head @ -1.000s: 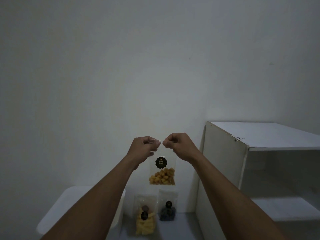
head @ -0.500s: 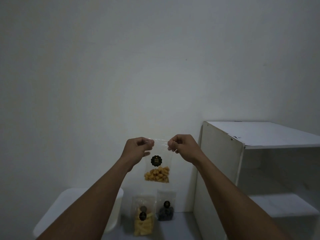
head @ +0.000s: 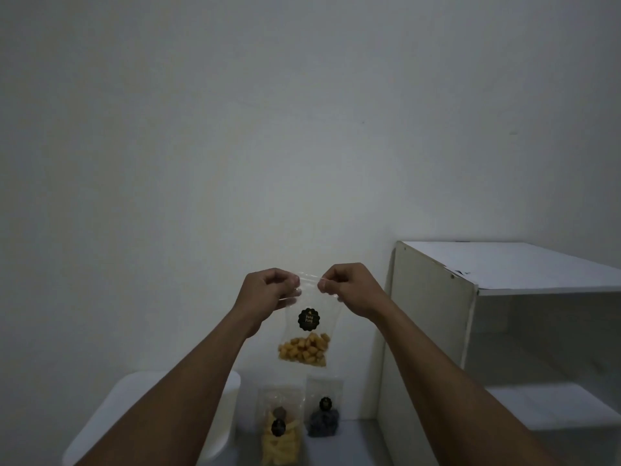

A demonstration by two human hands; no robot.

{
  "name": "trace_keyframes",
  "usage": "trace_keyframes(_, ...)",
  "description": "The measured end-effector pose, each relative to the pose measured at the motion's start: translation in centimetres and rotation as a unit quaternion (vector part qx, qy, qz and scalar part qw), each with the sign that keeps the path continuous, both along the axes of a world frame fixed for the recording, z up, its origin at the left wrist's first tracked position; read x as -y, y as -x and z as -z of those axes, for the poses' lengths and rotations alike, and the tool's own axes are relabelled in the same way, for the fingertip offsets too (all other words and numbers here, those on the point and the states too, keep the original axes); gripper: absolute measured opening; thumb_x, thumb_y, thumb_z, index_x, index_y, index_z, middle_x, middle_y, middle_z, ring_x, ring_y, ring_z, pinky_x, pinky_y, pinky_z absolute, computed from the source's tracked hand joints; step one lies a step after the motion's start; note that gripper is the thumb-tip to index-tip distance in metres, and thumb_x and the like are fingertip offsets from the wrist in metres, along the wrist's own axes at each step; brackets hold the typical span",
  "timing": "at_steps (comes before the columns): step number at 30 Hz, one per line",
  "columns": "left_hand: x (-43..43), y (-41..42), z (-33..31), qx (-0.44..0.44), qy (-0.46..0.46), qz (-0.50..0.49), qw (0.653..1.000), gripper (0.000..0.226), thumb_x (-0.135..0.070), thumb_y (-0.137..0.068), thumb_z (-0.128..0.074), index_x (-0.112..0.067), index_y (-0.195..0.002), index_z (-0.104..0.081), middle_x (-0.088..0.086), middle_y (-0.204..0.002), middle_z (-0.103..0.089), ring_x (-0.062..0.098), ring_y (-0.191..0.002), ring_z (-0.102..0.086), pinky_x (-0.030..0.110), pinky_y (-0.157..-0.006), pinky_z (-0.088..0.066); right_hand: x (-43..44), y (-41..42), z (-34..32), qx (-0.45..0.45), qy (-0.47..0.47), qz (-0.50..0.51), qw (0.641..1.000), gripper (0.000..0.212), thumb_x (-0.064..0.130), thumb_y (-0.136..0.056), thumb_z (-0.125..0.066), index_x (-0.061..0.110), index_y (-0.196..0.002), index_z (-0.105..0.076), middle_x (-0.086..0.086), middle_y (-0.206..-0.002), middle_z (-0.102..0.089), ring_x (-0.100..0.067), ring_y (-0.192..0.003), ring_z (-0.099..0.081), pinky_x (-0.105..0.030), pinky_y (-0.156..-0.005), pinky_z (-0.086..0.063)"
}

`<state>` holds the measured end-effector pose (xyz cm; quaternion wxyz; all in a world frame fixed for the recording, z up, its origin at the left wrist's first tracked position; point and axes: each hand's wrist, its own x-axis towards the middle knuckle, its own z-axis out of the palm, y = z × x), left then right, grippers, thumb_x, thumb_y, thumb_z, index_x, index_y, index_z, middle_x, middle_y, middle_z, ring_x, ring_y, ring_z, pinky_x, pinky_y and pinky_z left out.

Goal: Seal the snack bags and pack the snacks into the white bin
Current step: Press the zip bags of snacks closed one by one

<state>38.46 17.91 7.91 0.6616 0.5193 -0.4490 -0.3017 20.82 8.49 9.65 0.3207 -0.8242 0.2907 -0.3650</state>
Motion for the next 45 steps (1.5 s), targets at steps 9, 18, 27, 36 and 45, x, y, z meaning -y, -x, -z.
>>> trace_keyframes(9,0.5,0.3,-0.1,0.059,0.01,-0.021,0.998,0.011,-0.012,-0.092,-0.065,-0.001,-0.091,-0.068,0.012,-0.089,-0.069,0.024,-0.085,-0.069,0.037,-0.081,-0.061,-0.3,-1.0,0.1,-0.003,0.008,0.007,1.0,0.01,0.023,-0.089,-0.069,0.014,-0.083,-0.071,0.0,-0.072,-0.063,-0.009,-0.065,-0.054,-0.026,-0.063,-0.044)
trace_keyframes(18,1.0,-0.7,0.3,0.106,-0.009,-0.072,0.992,0.009,-0.016,-0.085,-0.074,-0.01,-0.079,-0.073,0.009,-0.084,-0.073,0.023,-0.081,-0.067,0.043,-0.087,-0.058,0.5,0.4,1.4,0.035,-0.065,-0.027,0.997,0.01,0.014,-0.09,-0.069,0.01,-0.099,-0.074,-0.004,-0.085,-0.076,-0.01,-0.075,-0.069,-0.027,-0.067,-0.056)
trace_keyframes(27,1.1,0.0,0.8,0.037,-0.032,-0.033,0.998,0.006,-0.01,-0.084,-0.074,-0.004,-0.085,-0.074,0.014,-0.098,-0.073,0.021,-0.09,-0.066,0.035,-0.084,-0.057,0.8,1.6,1.8,0.039,-0.051,0.004,0.998,0.012,0.013,-0.093,-0.064,0.01,-0.087,-0.074,-0.003,-0.08,-0.077,-0.013,-0.072,-0.069,-0.032,-0.072,-0.056)
trace_keyframes(36,2.3,1.0,1.1,0.105,-0.096,-0.217,0.966,0.031,-0.041,-0.08,-0.077,-0.016,-0.093,-0.065,0.002,-0.095,-0.066,0.021,-0.09,-0.064,0.033,-0.08,-0.053,-0.2,0.1,2.6,0.018,0.009,0.08,0.997,0.015,0.023,-0.092,-0.062,0.018,-0.085,-0.074,0.006,-0.076,-0.076,-0.009,-0.071,-0.071,-0.034,-0.068,-0.062)
trace_keyframes(45,2.5,2.0,1.9,-0.094,-0.113,-0.089,0.985,0.008,0.0,-0.084,-0.067,0.007,-0.086,-0.07,0.024,-0.086,-0.073,0.026,-0.079,-0.073,0.032,-0.07,-0.061,-0.7,-0.6,5.2,-0.031,0.073,0.101,0.992,0.016,0.037,-0.087,-0.068,0.024,-0.091,-0.077,0.01,-0.079,-0.075,-0.001,-0.073,-0.069,-0.03,-0.074,-0.06)
